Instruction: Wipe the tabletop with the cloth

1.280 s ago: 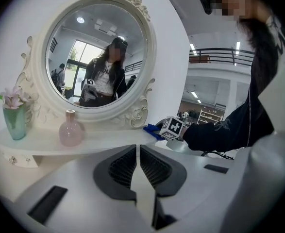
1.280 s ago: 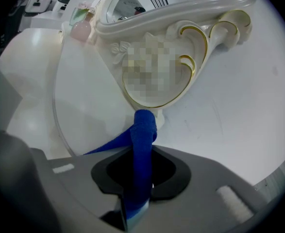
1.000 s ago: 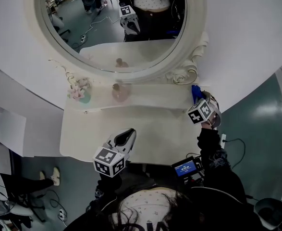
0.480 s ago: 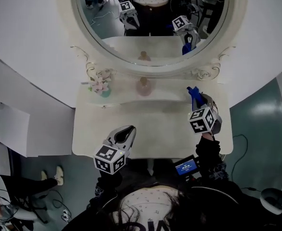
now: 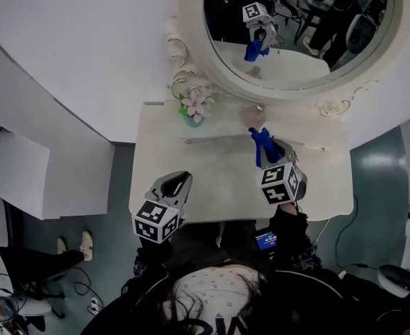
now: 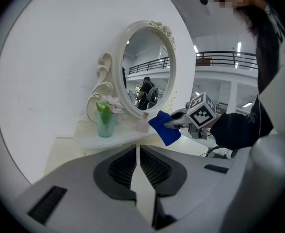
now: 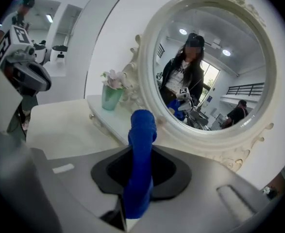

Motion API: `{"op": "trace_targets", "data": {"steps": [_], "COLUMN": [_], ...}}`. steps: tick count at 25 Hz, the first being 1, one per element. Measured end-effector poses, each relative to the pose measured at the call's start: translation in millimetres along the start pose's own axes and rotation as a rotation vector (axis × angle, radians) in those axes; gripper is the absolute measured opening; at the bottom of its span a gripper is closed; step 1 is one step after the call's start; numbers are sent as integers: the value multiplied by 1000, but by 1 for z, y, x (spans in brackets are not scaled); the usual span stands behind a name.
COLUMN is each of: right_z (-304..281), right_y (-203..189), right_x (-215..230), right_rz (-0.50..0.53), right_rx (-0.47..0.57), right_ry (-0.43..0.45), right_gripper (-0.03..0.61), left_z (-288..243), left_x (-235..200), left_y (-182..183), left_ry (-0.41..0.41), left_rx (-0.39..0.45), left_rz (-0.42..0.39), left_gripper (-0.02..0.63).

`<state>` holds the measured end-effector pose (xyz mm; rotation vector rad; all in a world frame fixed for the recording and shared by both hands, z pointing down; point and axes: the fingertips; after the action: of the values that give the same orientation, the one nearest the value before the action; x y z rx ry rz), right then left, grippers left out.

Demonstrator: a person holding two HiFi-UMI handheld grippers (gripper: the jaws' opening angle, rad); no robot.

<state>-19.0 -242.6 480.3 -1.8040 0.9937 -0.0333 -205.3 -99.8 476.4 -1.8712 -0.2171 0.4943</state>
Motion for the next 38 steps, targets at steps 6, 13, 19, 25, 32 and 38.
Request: {"op": "trace_targets", "data": {"steps": [6, 13, 19, 25, 32, 38], "right_z": [-40, -85, -111, -136, -150, -155], "right_y": [76, 118, 120, 99, 69, 49], "right_x": [-111, -248, -346, -403, -400, -367], "right_rz": [45, 103, 98, 206, 554, 581], "right_rx": [95, 126, 83, 25, 59, 30], "right_ry": [159, 387, 541, 588, 477, 404], "right_gripper": [78, 78, 78, 78, 75, 74], "left_z": [57, 117, 158, 195, 197, 166], "left_x": [-61, -106, -126, -137, -137, -127], "left_y": [-16, -37, -58, -72, -73, -61], "left_ry": [112, 259, 357, 450, 453, 374], "left_rx": [11, 40, 43, 40, 21, 11], "left_rz": [41, 123, 177, 216, 205, 168], "left_gripper": [2, 2, 2, 2, 2, 2]}}
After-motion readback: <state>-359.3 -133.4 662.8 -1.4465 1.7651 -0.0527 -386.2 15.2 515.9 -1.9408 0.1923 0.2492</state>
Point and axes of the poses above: the fingertips, and each gripper's own axes: z backward along the fingers, x to its right, y out of its top, and after that the axes turned 9 degrees about x, right-handed
